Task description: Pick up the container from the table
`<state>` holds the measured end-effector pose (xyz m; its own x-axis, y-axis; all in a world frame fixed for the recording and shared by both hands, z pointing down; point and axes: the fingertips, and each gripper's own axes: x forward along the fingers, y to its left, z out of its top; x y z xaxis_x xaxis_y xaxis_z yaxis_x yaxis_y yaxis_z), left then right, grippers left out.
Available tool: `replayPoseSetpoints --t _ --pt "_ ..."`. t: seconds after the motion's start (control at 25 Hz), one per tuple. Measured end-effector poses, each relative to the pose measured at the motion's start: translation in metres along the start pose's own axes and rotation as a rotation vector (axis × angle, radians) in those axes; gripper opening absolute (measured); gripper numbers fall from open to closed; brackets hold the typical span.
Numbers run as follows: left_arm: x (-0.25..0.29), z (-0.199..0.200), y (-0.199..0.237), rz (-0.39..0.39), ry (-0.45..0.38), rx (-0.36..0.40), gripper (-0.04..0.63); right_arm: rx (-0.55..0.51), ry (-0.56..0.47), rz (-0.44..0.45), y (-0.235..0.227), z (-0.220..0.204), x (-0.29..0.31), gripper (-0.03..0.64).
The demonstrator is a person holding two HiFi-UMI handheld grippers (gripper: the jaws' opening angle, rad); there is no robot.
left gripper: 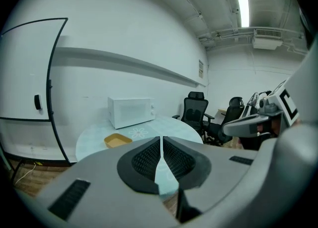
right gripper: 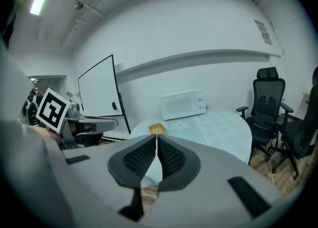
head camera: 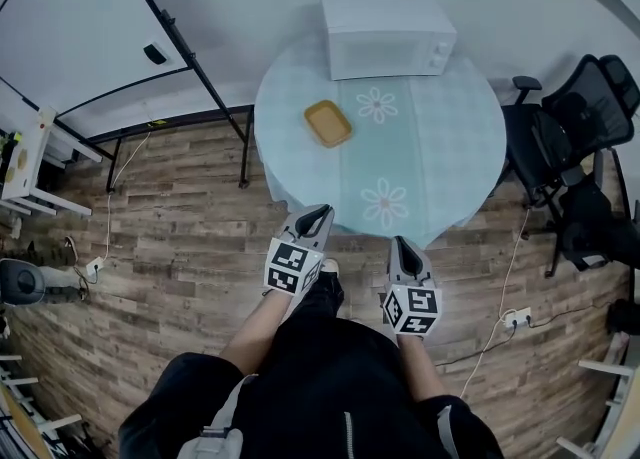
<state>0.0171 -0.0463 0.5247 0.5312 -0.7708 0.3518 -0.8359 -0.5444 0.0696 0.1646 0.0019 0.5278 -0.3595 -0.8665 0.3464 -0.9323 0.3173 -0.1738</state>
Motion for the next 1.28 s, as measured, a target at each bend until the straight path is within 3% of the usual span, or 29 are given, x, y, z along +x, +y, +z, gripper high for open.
replayPoseSetpoints --t 0.72,1.28 --pt "0.073 0.019 0.112 -0.052 0.015 -0.005 0.028 0.002 -0.010 -0.032 0.023 0.054 0.133 0.026" --pt "0.119 0.016 0.152 0.010 0.049 -0.038 0.029 -0.012 -0.004 -0.003 0.005 0.069 0.189 0.026"
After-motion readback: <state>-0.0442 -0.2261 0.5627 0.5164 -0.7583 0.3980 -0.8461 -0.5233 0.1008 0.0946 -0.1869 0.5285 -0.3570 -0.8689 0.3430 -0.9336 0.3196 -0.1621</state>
